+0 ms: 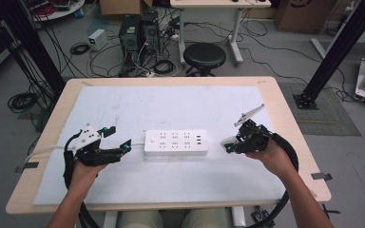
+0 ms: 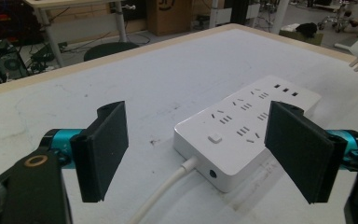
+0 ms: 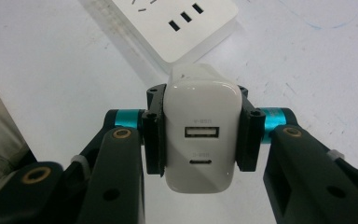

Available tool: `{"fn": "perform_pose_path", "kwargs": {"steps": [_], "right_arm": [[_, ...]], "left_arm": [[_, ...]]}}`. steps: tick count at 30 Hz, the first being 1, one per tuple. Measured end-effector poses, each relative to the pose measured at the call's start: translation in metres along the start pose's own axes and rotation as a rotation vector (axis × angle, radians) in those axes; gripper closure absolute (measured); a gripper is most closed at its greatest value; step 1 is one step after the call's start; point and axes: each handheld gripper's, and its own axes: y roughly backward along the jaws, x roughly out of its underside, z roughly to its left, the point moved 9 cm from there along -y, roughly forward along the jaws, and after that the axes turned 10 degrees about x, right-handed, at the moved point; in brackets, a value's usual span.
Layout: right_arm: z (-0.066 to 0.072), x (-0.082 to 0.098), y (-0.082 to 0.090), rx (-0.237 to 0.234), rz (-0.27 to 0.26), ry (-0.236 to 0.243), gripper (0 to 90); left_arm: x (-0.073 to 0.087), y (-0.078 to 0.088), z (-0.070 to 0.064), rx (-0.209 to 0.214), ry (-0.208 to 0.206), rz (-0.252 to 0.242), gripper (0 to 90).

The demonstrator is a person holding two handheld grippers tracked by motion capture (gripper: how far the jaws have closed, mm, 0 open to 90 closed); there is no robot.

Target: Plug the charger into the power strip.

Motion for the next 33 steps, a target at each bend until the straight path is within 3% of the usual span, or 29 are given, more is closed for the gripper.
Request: {"fn": "perform_pose_path", "kwargs": {"steps": [7, 33], "right_arm": [[-0.005, -0.012, 0.001, -0.005, -0.001, 0.047, 63.2], [0.009, -0.073, -0.021, -0.045, 0.003, 0.252, 63.2]], "left_arm": [[0.004, 0.002, 0.002, -0.008, 0.008, -0.002, 21.5], [0.014, 0.009, 0.013, -0.024, 0.035, -0.018, 21.5]]}}
